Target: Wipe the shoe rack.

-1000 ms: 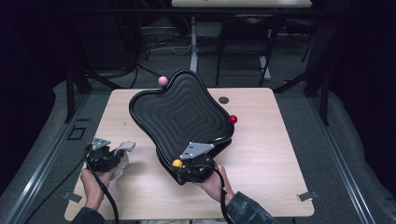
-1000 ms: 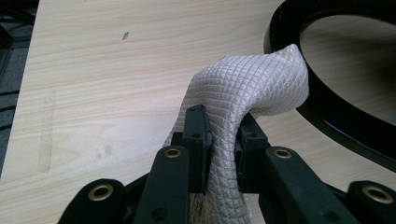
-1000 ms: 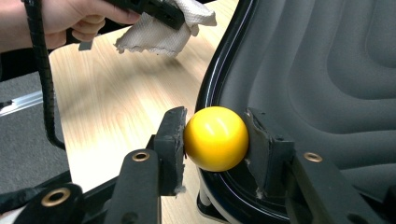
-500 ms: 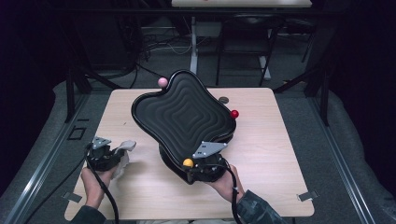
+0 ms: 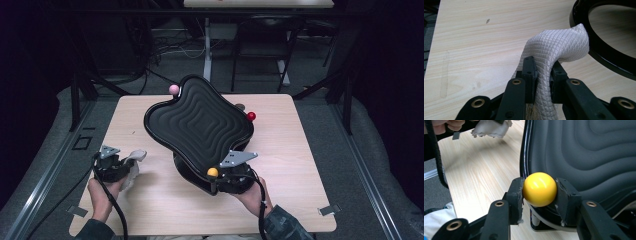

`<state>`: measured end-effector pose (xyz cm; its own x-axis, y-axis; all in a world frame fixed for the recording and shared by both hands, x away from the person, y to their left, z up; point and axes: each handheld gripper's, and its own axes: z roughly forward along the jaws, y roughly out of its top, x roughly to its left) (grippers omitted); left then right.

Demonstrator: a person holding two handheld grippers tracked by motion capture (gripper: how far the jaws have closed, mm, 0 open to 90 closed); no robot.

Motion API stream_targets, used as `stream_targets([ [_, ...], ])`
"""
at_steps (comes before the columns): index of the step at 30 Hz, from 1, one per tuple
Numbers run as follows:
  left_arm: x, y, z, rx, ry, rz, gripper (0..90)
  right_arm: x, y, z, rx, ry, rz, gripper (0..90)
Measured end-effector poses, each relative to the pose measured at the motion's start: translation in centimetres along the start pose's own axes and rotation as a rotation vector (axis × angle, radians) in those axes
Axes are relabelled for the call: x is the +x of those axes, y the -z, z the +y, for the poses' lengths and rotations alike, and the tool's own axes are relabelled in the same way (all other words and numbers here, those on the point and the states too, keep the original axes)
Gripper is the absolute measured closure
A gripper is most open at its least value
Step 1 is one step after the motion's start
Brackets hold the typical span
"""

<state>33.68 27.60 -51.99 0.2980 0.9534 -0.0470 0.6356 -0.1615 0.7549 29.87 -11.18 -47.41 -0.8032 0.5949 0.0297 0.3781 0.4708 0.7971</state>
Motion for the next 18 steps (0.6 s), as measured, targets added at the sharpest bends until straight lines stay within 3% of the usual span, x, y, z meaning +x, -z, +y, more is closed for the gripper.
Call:
stream_targets([
  [11, 0.0, 0.0, 0.0, 0.004, -0.004, -0.002, 77.8, -2.1, 1.5, -1.1, 0.003, -0.045, -0.050, 59.5],
  [18, -0.1, -0.1, 0.0, 0.006, -0.004, -0.001, 77.6, -3.6, 2.3, -1.7, 0.008, -0.078, -0.114, 59.2],
])
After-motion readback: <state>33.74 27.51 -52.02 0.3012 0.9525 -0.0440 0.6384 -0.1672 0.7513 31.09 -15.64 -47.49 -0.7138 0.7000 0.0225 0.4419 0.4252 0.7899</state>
